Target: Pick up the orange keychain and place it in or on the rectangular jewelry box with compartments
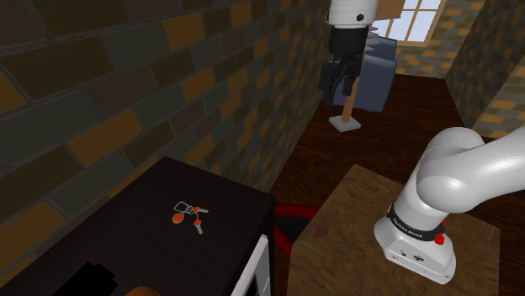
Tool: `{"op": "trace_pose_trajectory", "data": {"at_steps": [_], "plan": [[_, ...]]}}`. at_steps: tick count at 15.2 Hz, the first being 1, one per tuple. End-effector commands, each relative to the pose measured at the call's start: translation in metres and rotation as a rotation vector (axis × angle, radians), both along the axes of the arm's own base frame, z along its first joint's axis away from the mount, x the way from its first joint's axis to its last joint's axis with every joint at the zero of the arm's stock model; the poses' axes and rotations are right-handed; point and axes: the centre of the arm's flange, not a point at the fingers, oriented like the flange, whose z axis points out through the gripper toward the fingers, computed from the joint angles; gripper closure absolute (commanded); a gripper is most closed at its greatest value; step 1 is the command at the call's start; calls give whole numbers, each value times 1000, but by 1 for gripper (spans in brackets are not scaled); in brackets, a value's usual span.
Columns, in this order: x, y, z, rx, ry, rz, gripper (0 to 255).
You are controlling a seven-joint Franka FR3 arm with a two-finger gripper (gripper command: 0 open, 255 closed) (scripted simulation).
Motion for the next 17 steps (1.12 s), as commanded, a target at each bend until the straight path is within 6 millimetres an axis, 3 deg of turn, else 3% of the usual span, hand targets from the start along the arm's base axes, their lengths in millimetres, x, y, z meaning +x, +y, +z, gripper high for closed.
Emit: {"op": "trace_pose_trajectory", "data": {"at_steps": [1,17], "plan": [[0,0,0,0,0,0,0],[60,178,-97,-25,-33,-76,0]]}}
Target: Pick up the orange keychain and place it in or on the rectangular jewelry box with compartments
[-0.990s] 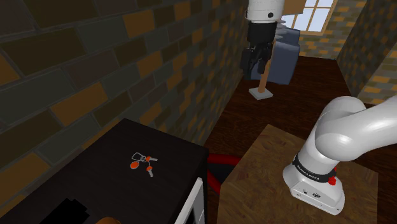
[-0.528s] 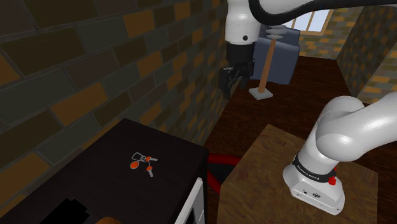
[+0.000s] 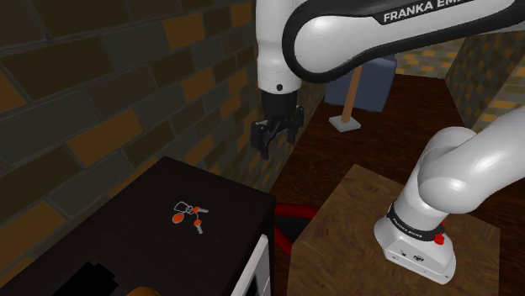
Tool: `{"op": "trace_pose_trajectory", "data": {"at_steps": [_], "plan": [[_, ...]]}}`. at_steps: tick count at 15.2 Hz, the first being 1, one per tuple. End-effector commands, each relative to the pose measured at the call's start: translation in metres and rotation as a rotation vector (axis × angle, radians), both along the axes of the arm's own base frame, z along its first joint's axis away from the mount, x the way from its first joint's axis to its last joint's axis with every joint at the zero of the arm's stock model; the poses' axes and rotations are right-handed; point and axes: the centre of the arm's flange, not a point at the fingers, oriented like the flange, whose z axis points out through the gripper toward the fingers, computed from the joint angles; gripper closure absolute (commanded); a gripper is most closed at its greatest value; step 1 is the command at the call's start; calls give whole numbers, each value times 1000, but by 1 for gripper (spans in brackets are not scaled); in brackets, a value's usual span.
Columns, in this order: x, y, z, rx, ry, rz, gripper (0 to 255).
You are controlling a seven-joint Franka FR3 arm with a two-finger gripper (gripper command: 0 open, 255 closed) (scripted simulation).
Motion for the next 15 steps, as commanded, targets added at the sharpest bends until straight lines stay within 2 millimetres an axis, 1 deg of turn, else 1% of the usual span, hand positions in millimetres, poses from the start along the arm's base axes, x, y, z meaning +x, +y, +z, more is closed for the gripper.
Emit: {"op": "trace_pose_trajectory", "data": {"at_steps": [1,15], "plan": [[9,21,-13,-1,-6,-11,0],[76,171,-100,-23,-36,-77,0]]}}
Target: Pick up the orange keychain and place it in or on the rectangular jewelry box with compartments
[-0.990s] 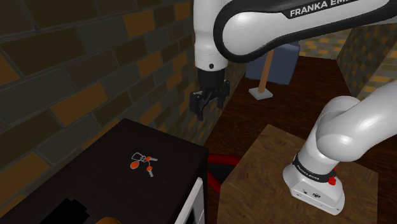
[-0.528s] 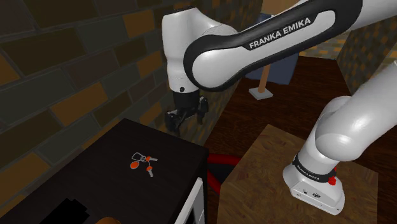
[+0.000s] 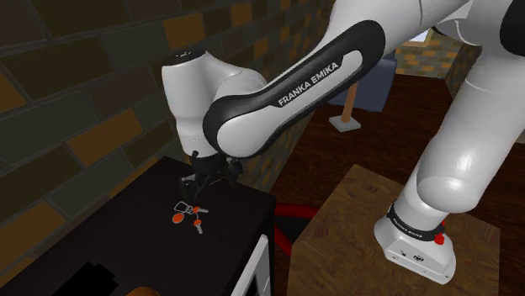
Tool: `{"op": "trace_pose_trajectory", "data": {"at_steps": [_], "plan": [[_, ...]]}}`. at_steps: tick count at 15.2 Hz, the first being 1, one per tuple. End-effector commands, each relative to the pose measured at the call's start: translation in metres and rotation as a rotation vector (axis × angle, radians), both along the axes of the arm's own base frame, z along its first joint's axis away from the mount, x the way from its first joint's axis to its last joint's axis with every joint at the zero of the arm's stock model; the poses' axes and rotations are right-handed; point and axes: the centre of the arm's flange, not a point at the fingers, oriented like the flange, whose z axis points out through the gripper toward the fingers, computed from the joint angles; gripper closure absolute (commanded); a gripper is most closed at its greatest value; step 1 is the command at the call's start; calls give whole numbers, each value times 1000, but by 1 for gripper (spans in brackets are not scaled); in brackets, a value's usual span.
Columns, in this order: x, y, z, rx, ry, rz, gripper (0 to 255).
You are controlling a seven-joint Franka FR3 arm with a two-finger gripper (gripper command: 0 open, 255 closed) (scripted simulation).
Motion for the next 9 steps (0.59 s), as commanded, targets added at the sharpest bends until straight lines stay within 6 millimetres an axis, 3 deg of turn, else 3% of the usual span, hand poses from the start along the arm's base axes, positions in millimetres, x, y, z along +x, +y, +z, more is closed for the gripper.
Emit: {"op": "trace_pose_trajectory", "data": {"at_steps": [1,5,9], "plan": [[10,22,-16,-2,-6,-12,0],[32,63,-41,-9,-14,-31,0],[32,63,-62,-9,-14,-31,0]]}}
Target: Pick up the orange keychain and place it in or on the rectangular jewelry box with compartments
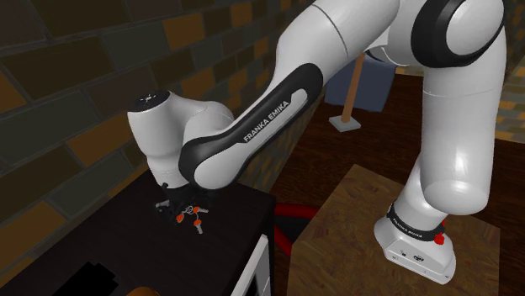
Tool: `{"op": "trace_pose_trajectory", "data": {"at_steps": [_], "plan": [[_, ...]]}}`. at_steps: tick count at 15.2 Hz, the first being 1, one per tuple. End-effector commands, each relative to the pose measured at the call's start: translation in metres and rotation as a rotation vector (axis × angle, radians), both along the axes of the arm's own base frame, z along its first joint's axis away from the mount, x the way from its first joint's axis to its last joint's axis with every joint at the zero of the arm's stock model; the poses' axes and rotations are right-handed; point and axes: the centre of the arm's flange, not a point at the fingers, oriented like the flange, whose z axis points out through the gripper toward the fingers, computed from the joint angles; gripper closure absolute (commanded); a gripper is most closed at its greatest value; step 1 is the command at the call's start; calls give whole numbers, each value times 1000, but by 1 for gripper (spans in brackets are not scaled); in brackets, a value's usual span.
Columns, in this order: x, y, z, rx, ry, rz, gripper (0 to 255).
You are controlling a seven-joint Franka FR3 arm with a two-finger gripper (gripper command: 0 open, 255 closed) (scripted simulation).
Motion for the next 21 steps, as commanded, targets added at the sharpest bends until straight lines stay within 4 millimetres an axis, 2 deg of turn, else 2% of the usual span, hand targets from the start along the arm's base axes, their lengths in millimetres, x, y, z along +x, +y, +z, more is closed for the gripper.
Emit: {"op": "trace_pose_trajectory", "data": {"at_steps": [1,4,12,13,21], "plan": [[1,0,-11,0,-1,0,0],[1,1,-25,0,-1,0,0],[1,0,-25,0,-1,0,0],[1,0,-25,0,-1,0,255],[-2,-2,-26,0,-1,0,255]]}}
